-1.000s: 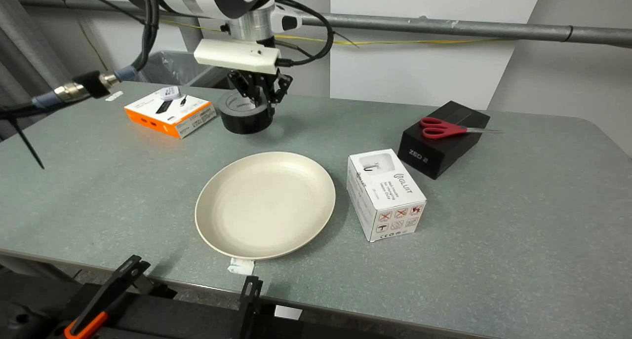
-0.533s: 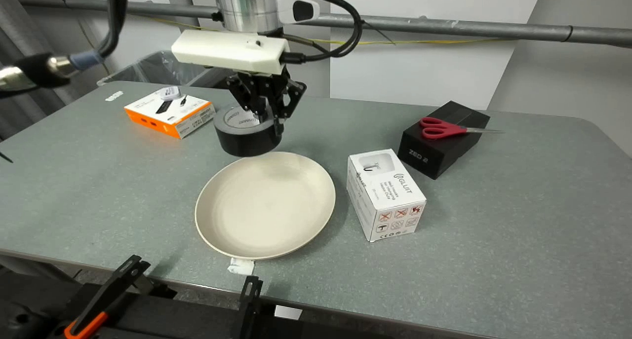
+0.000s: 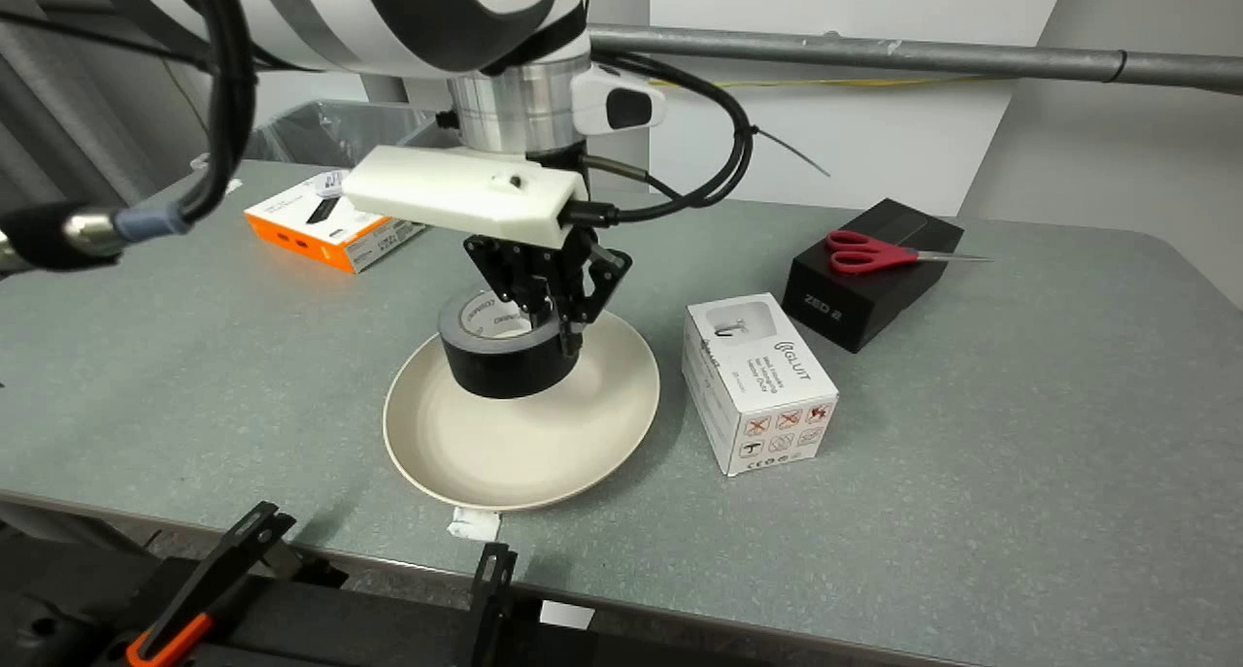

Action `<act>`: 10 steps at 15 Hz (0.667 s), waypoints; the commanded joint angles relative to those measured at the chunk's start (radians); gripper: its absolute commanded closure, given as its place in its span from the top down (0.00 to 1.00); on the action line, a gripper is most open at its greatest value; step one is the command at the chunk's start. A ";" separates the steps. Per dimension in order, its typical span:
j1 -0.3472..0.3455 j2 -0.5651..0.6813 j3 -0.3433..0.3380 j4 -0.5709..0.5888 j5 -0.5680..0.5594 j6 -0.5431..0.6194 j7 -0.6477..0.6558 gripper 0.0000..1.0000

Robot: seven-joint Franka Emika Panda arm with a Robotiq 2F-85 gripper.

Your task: Put the black masking tape on the plate

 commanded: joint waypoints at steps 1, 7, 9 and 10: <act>0.012 0.088 -0.004 0.046 -0.042 0.037 0.100 0.06; 0.062 0.161 -0.040 0.083 -0.102 0.002 0.204 0.06; 0.083 0.150 -0.064 0.086 -0.151 -0.029 0.247 0.51; 0.092 0.140 -0.074 0.084 -0.180 -0.045 0.266 0.58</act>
